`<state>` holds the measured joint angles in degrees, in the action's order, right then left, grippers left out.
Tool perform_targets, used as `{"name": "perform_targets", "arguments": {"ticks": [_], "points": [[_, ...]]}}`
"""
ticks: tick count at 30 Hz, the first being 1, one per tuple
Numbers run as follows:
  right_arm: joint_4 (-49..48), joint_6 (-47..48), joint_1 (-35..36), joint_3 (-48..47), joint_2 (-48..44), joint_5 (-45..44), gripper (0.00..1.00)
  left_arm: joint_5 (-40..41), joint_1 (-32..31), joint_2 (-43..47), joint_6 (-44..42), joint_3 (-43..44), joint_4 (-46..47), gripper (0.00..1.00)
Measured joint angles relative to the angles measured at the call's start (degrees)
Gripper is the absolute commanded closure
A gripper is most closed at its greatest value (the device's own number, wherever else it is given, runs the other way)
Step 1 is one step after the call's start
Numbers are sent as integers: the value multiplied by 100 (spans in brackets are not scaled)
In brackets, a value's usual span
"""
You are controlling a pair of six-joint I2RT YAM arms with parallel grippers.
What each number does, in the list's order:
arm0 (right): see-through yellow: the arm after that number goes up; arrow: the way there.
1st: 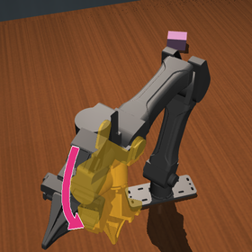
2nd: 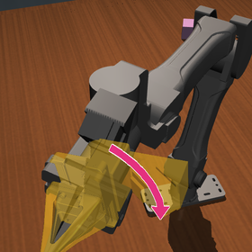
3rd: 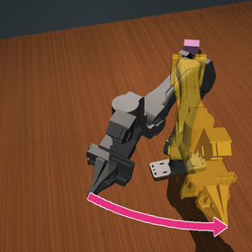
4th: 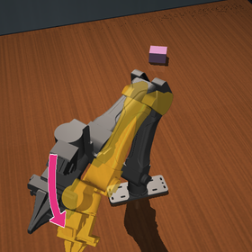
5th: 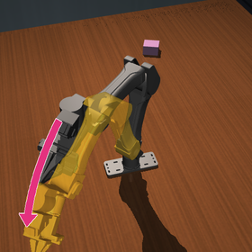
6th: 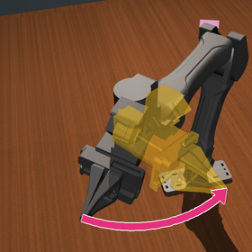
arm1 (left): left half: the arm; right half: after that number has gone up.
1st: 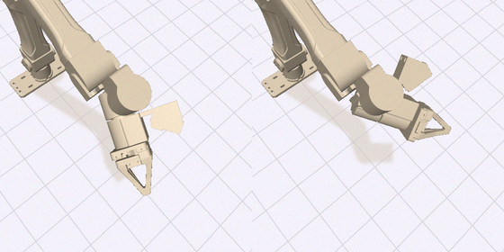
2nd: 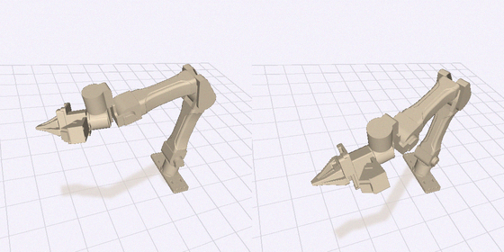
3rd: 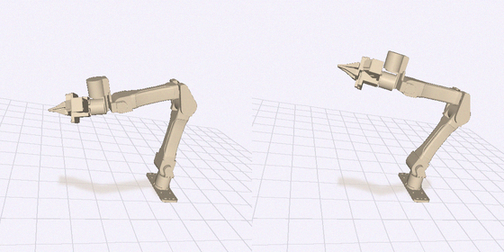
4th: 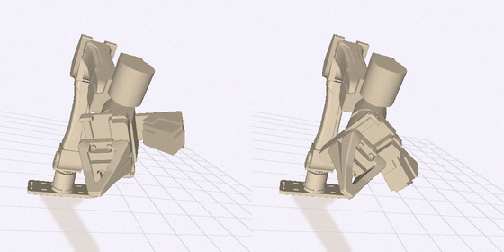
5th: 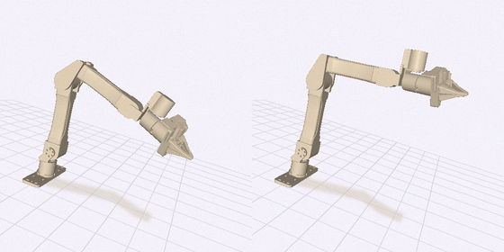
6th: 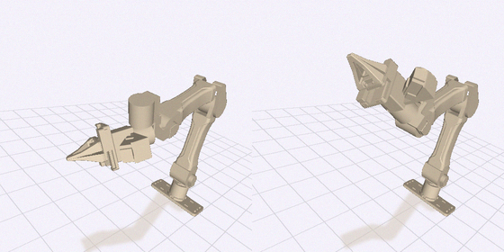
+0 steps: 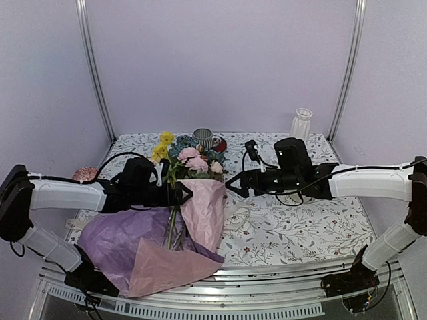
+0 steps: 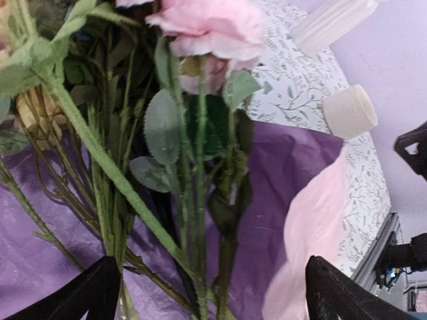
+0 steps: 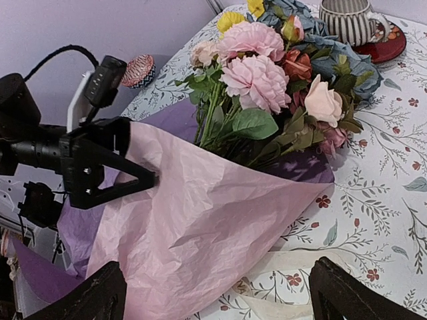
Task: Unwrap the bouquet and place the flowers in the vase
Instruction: Unfold the two-thirds folded wrapping paper from the folded wrapping paper.
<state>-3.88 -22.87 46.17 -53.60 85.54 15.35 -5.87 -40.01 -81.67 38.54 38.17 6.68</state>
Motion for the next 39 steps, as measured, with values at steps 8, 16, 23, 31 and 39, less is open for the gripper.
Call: {"name": "perform_targets", "arguments": {"ticks": [8, 16, 23, 31, 39], "points": [[286, 133, 413, -343, 197, -651, 3, -916, -81, 800, 22, -175, 525, 9], [407, 127, 413, -339, 127, -1023, 3, -1451, -503, 367, 103, -109, 710, 20], [629, 87, 413, -20, -448, -1399, 3, -1735, -1012, -542, 107, 540, 1123, 4], [1045, -234, 269, 566, -1139, -1993, 3, -1996, -1591, -2046, 164, 1502, 1528, 2], [1340, -557, -210, 1078, -1971, -2216, 3, -2068, -2000, -2371, 219, 1757, 1510, 2]]}}
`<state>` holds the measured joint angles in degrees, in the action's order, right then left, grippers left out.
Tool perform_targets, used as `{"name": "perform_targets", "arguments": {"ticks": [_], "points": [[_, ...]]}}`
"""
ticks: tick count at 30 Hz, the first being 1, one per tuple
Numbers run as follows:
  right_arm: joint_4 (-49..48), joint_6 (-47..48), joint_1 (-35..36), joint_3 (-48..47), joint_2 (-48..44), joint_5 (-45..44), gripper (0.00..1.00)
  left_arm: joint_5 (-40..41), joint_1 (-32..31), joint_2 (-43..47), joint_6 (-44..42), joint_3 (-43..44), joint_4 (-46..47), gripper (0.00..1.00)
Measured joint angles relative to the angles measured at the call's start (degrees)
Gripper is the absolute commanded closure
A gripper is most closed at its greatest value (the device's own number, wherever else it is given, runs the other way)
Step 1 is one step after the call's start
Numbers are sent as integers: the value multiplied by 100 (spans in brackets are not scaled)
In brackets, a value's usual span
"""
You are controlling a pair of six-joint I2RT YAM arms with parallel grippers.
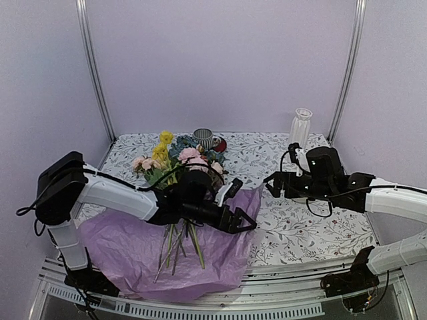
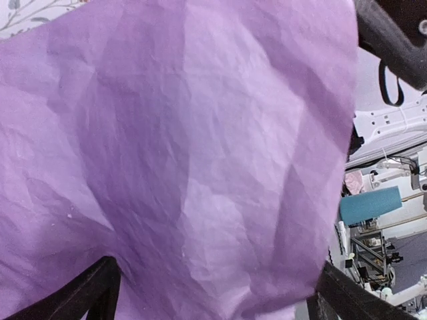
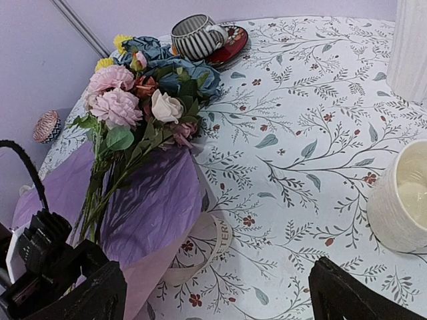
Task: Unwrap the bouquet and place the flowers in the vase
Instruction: Unfold the two-thirds folded wrapping paper from the folded wrapping paper, then adjust the flattened wrapping paper at the center of the board.
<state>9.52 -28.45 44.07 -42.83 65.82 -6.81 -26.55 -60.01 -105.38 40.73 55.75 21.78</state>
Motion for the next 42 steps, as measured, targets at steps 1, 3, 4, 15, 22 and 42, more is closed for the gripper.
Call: {"name": "perform_targets", "arguments": {"ticks": [1, 3, 4, 15, 22, 42], "points": [[2, -9, 0, 0, -28, -4, 3, 4, -13, 72, -13, 0, -31, 2], [24, -11, 0, 0, -44, 0, 3, 46, -15, 293, -57, 0, -151, 2], [46, -9, 0, 0, -44, 9, 3, 81, -15, 476, -90, 0, -260, 2], [439, 9, 0, -203, -48, 284, 3, 1117, 20, 2809, -474, -4, -1519, 2], [1051, 302, 2, -1091, -149, 553, 7, 2083, 308, 4054, -581, -457, -2782, 2], [203, 404, 1270, -2723, 2433, 1502, 32, 2686, 1320, 5298, -365, -1674, -3965, 2]]}}
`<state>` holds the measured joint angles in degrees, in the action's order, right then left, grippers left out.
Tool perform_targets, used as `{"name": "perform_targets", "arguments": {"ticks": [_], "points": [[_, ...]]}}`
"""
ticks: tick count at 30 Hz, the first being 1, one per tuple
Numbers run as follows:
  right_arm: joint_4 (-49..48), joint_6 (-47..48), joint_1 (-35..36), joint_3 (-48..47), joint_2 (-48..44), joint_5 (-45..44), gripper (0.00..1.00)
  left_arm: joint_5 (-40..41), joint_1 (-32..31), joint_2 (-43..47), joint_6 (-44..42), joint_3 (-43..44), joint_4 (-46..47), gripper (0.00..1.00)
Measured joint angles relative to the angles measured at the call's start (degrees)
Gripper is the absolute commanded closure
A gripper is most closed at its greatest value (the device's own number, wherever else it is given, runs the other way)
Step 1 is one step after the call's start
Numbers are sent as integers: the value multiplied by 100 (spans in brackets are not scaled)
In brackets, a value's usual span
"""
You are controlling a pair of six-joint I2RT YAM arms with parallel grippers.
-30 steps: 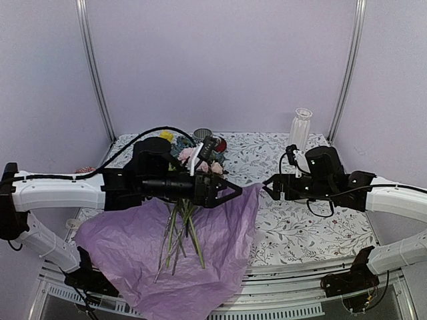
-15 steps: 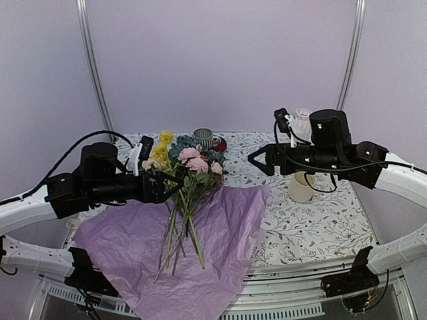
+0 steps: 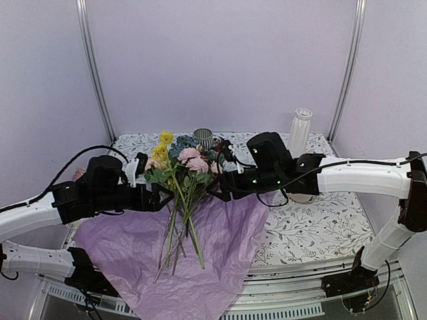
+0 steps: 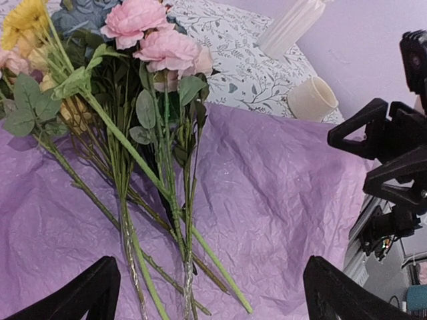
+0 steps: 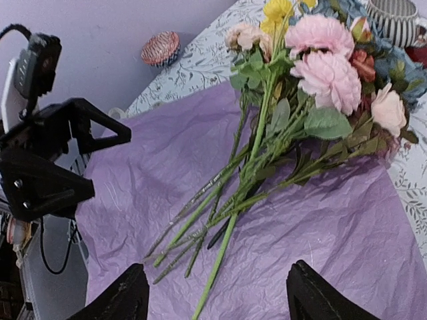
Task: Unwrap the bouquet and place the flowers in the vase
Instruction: Adjust the flattened wrapping paper at the center of the board.
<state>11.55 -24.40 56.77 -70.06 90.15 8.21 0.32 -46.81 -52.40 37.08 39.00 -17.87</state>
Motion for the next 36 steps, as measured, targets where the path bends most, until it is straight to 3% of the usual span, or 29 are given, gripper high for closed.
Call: {"name": "perform_targets", "arguments": {"ticks": [6, 17, 29, 36], "points": [[-859, -546, -452, 1412, 293, 699, 38, -96, 120, -393, 66, -304, 245, 2], [-1565, -1078, -1674, 3193, 118, 929, 42, -507, 841, -964, 319, -988, 765, 2], [-1434, -1141, -1906, 3353, -452, 249, 43, -579, 1099, -918, 391, -1233, 964, 2], [-1202, -870, -1652, 3029, -1130, -313, 42, -459, 1102, -894, 404, -1239, 962, 13]]}}
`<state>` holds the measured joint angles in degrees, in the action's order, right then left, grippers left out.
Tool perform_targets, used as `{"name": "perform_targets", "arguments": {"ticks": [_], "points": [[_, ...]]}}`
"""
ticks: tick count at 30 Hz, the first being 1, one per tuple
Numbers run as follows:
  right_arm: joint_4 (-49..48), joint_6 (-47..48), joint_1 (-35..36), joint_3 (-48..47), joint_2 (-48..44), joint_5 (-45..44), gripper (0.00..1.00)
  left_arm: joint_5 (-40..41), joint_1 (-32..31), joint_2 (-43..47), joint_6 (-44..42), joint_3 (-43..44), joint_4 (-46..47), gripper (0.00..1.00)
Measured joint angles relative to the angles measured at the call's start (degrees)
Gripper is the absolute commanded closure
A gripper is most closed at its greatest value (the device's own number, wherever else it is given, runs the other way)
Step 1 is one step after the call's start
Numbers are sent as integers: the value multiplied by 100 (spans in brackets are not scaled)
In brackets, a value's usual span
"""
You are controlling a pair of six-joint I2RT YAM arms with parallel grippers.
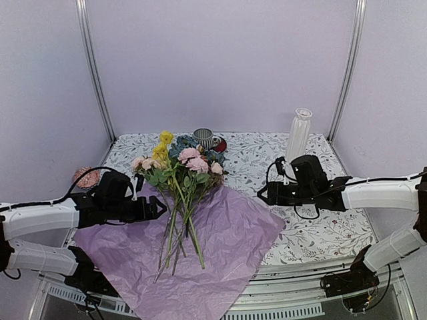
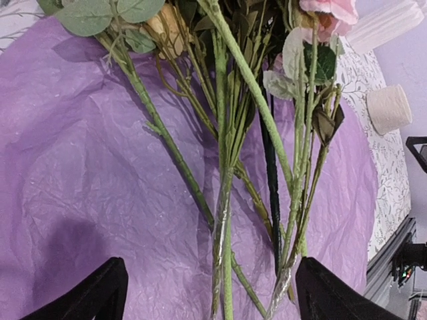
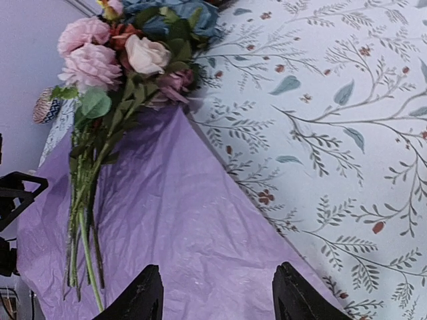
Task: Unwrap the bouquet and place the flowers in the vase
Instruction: Move the flattened wrapping paper to the center of the board.
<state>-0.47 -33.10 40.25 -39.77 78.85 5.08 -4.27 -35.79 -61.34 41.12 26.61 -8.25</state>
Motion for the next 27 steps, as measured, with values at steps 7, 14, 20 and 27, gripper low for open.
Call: {"name": "perform_targets", "arguments": {"ticks": [7, 14, 20, 27], "points": [[-321, 195, 367, -686, 721, 754, 44, 68, 26, -92, 17, -15, 186, 33], [-778, 142, 439, -1147, 2006, 1578, 65, 11, 387, -531, 81, -232, 629, 55], [-1121, -17, 437, -1344, 2684, 1882, 89, -63, 667, -901, 116, -374, 1060, 87], [-1379, -254, 260, -1421, 3246, 2050, 96, -280, 914, -1541, 92, -472, 1521, 100]]}}
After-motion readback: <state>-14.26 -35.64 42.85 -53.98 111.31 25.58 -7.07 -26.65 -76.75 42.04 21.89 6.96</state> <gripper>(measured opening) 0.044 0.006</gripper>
